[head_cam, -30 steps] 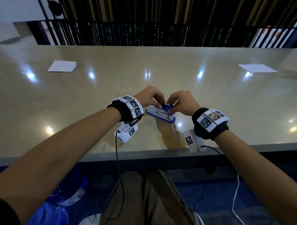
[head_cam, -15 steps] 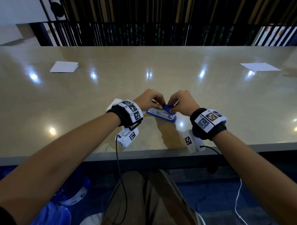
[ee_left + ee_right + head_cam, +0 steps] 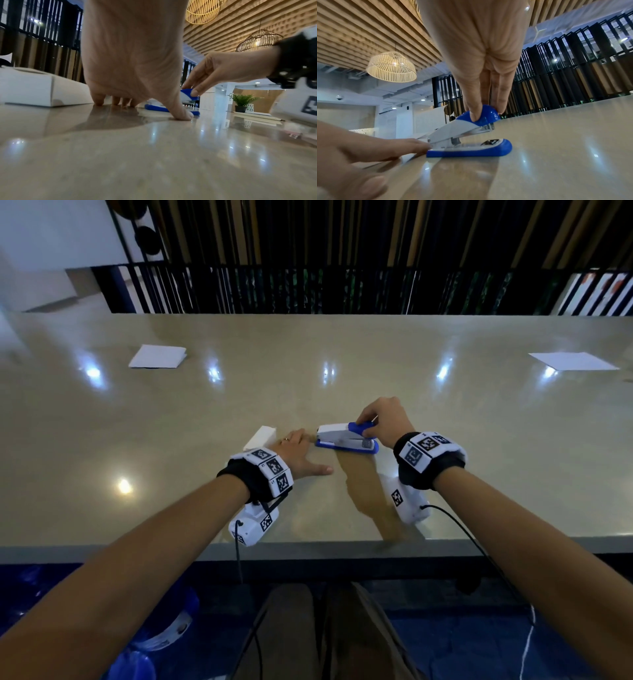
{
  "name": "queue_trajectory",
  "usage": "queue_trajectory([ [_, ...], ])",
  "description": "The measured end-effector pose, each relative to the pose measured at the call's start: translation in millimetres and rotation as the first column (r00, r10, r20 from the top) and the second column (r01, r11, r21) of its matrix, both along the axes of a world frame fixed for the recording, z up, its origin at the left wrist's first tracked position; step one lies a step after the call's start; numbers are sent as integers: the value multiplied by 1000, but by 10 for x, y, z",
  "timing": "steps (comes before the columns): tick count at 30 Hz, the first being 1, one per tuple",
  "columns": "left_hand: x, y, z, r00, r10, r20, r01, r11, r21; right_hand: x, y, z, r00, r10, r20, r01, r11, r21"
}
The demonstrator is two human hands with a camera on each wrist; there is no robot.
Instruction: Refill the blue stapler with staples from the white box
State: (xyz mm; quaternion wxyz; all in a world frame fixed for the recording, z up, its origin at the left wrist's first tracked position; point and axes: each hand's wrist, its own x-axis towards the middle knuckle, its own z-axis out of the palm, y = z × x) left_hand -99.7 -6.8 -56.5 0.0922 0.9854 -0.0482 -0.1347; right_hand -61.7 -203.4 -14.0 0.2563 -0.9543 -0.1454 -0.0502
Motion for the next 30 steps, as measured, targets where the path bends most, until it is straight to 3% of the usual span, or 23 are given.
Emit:
queue_trajectory([
  [13, -54, -49, 65, 1000, 2, 2, -2, 999, 33, 705, 295, -4, 999, -25, 34, 27, 996, -81],
  [20, -83, -57, 105, 1000, 1, 2, -1, 999, 53, 714, 306, -18, 999, -29, 40, 33, 996, -89],
  [30, -32, -51, 156, 1000, -20, -13, 22, 994, 105, 583, 266, 128, 995, 16, -102, -38, 975, -219],
])
